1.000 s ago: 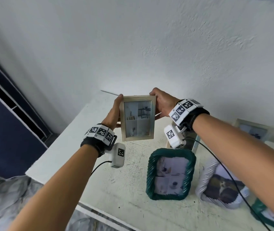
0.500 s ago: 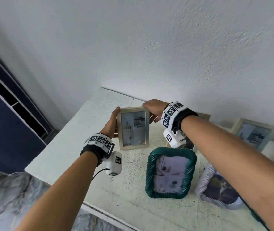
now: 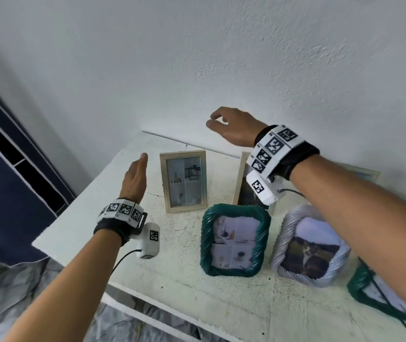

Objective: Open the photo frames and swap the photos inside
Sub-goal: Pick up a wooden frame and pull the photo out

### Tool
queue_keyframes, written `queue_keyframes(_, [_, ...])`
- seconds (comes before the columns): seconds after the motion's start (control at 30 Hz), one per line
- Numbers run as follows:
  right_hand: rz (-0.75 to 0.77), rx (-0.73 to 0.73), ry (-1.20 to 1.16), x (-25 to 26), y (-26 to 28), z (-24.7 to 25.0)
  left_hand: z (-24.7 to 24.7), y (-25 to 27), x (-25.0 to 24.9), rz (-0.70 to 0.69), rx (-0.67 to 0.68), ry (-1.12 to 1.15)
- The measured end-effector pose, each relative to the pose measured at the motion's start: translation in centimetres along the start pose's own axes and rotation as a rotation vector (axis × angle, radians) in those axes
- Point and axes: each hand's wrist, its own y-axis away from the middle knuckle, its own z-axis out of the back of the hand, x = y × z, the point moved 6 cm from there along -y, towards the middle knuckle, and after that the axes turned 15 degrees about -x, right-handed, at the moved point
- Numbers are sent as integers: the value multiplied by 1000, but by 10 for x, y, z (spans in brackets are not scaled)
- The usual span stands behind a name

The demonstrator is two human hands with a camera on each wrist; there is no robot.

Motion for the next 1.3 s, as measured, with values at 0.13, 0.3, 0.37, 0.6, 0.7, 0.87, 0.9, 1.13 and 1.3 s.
queue_keyframes(0.13, [19, -196, -119, -2, 28, 67, 7, 36, -7, -159, -124, 32])
queue_keyframes(0.3, [59, -257, -376, 0, 119, 129, 11, 136, -40, -309, -56, 167])
queue_keyframes(0.37, [101, -250, -443, -1, 167, 149, 7, 183, -58, -359, 64, 206])
queue_keyframes(0.6, [22, -330, -531, -65, 331, 203, -26, 342, -57, -335, 532, 142])
queue_keyframes(0.7, [-171, -461, -361, -140, 393, 198, -69, 397, -38, -289, 711, 61])
queue_keyframes(0.87, [-484, -578, 232, -282, 503, 189, -173, 478, -42, -395, 905, 37])
queue_keyframes(0.9, [-567, -527, 338, -303, 521, 187, -194, 493, -44, -429, 933, 33])
queue_keyframes(1.13, [-789, -203, 374, -352, 581, 166, -316, 592, -41, -1165, 952, -325])
queue_keyframes(1.3, [-705, -312, 374, -349, 585, 180, -335, 600, -43, -1278, 693, -565])
